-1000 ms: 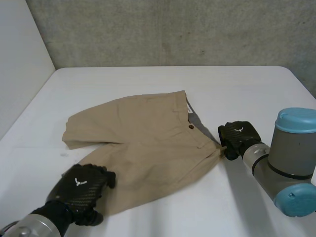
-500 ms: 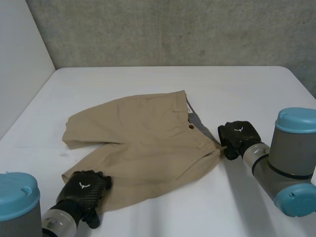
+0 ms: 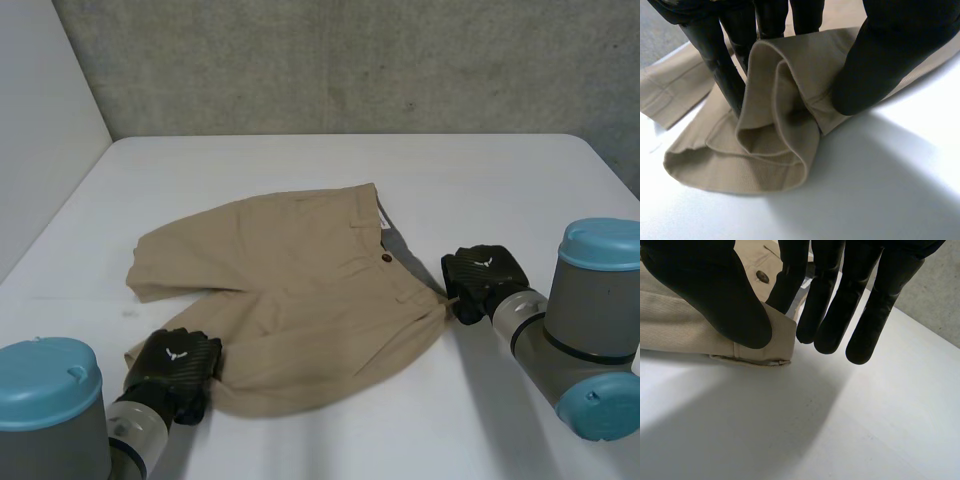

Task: Fold the shorts.

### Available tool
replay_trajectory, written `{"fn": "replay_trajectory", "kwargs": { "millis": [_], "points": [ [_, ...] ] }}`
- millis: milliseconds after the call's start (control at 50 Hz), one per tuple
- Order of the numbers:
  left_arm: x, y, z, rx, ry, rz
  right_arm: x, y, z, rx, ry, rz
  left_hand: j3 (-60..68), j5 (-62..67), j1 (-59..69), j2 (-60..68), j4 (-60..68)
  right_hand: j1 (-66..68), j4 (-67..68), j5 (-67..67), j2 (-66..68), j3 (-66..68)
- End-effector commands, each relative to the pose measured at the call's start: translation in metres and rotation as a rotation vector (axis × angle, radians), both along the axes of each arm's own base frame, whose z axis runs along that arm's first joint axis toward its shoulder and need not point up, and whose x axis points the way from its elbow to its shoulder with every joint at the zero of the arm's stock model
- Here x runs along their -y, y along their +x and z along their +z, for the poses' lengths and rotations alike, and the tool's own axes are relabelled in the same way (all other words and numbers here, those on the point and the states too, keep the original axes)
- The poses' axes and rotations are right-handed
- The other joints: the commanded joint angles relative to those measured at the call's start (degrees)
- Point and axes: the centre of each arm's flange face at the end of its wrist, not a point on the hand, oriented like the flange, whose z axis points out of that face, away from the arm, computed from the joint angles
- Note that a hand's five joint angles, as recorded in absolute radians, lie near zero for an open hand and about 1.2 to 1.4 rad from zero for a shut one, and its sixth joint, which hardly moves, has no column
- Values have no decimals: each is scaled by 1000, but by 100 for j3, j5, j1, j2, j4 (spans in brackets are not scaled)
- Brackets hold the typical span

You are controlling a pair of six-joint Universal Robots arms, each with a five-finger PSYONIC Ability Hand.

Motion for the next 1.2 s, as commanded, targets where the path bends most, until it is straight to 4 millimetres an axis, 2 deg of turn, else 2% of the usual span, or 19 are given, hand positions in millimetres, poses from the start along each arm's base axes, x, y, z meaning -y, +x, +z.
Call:
{"fn": "replay_trajectory", "kwargs": {
  "millis": [20, 60, 100, 140, 220, 280, 300, 360, 380, 460, 540, 600, 620, 680, 760, 840, 1000, 1080, 1200],
  "points": [
    [6, -3, 23, -48, -96, 7, -1, 0, 14, 8, -35, 2, 1929, 1816, 1988, 1725, 1766, 2499, 1194, 1346, 1266, 1251],
    [8, -4, 48, -92, -176, 6, -2, -1, 33, 21, -81, 4, 1929, 1816, 1988, 1725, 1766, 2499, 1194, 1346, 1266, 1251],
    [7, -3, 57, -109, -206, 6, -4, -2, 50, 31, -125, 5, 1929, 1816, 1988, 1725, 1766, 2499, 1194, 1346, 1266, 1251],
    [5, -3, 100, -184, -337, 2, -9, -4, 76, 40, -188, 11, 1929, 1816, 1988, 1725, 1766, 2499, 1194, 1346, 1266, 1251],
    [-1, 1, 151, -255, -463, 1, -25, -8, 116, 7, -258, 42, 1929, 1816, 1988, 1725, 1766, 2499, 1194, 1346, 1266, 1251],
    [-4, 3, 175, -275, -497, 1, -36, -11, 139, -7, -290, 65, 1929, 1816, 1988, 1725, 1766, 2499, 1194, 1346, 1266, 1251],
    [-7, 5, 188, -282, -504, 2, -42, -12, 156, -5, -319, 80, 1929, 1816, 1988, 1725, 1766, 2499, 1194, 1346, 1266, 1251],
    [-9, 6, 205, -286, -501, 1, -49, -17, 182, 3, -368, 83, 1929, 1816, 1988, 1725, 1766, 2499, 1194, 1346, 1266, 1251],
    [-10, 6, 215, -288, -502, 2, -55, -21, 200, 11, -402, 78, 1929, 1816, 1988, 1725, 1766, 2499, 1194, 1346, 1266, 1251],
    [-11, 7, 238, -314, -511, -1, -70, -27, 232, 25, -441, 87, 1929, 1816, 1988, 1725, 1766, 2499, 1194, 1346, 1266, 1251],
    [-6, 4, 247, -339, -507, -27, -77, -26, 244, 31, -433, 126, 1929, 1816, 1988, 1725, 1766, 2499, 1194, 1346, 1266, 1251],
    [3, -1, 244, -338, -483, -46, -78, -25, 245, 32, -422, 141, 1929, 1816, 1988, 1725, 1766, 2499, 1194, 1346, 1266, 1251],
    [13, -3, 236, -327, -455, -44, -76, -24, 244, 32, -418, 144, 1929, 1816, 1988, 1725, 1766, 2499, 1194, 1346, 1266, 1251],
    [32, -4, 221, -299, -403, -23, -55, -23, 219, 5, -330, 132, 1929, 1816, 1988, 1725, 1766, 2499, 1194, 1346, 1266, 1251],
    [68, -12, 177, -233, -259, 4, -35, -18, 188, -42, -236, 135, 1929, 1816, 1988, 1725, 1766, 2499, 1194, 1346, 1266, 1251],
    [91, -20, 147, -195, -177, 14, -21, -12, 161, -76, -163, 147, 1929, 1816, 1988, 1725, 1766, 2499, 1194, 1346, 1266, 1251],
    [134, -33, 111, -163, -114, 27, 17, 0, 115, -62, -108, 138, 1929, 1816, 1988, 1725, 1766, 2499, 1194, 1346, 1266, 1251],
    [153, -39, 95, -154, -102, 30, 42, 4, 101, -36, -129, 81, 1929, 1816, 1988, 1725, 1766, 2499, 1194, 1346, 1266, 1251],
    [168, -46, 67, -121, -64, 26, 69, 6, 82, -42, -127, 6, 1929, 1816, 1988, 1725, 1766, 2499, 1194, 1346, 1266, 1251]
  ]
}}
